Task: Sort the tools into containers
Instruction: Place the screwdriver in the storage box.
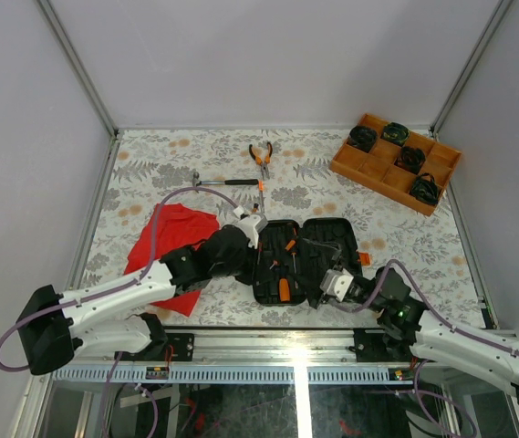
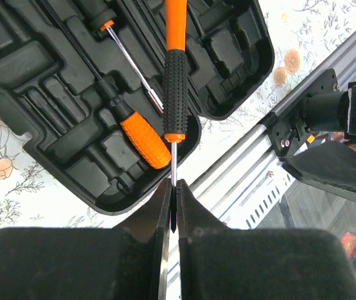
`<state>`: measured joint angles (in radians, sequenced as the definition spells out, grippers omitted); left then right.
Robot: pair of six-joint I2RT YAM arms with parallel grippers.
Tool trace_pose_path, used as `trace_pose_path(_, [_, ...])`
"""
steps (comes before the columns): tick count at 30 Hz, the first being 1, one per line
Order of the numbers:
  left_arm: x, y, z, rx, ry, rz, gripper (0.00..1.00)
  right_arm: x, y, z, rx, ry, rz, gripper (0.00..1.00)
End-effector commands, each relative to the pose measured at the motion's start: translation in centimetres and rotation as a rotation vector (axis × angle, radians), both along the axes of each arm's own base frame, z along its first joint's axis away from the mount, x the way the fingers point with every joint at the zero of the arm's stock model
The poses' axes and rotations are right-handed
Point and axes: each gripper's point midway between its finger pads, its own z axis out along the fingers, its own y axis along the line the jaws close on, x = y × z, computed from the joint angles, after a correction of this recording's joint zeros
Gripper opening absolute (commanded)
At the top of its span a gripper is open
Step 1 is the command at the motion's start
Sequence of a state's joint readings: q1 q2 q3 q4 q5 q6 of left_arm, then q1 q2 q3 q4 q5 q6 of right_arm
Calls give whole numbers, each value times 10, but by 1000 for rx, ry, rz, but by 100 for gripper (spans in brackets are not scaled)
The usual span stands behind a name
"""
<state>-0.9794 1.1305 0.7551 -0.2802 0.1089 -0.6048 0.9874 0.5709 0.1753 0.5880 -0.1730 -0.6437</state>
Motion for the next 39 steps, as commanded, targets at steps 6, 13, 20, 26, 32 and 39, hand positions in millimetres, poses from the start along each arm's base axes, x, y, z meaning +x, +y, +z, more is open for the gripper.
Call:
trace_pose_path(6, [22,-5,36,-174,-131,91,0,20,-22,44,549,381,-144,88])
trace_pose_path(13, [25,-1,43,-199,-160,115,0,36,-20,25,598,657,-265,85])
trace_pose_path(20, [25,0,51,-221,-178,117,0,38,-6,0,561,980,-381,84])
trace_pose_path(26, [25,0,52,-239,-168,133,0,35,10,-31,357,1131,-485,91])
trace_pose_path(32, [26,3,52,-243,-175,149,0,37,22,-34,326,1271,-577,94])
trace_pose_path(39, [26,5,57,-255,-171,162,0,52,21,-44,404,1564,-565,95])
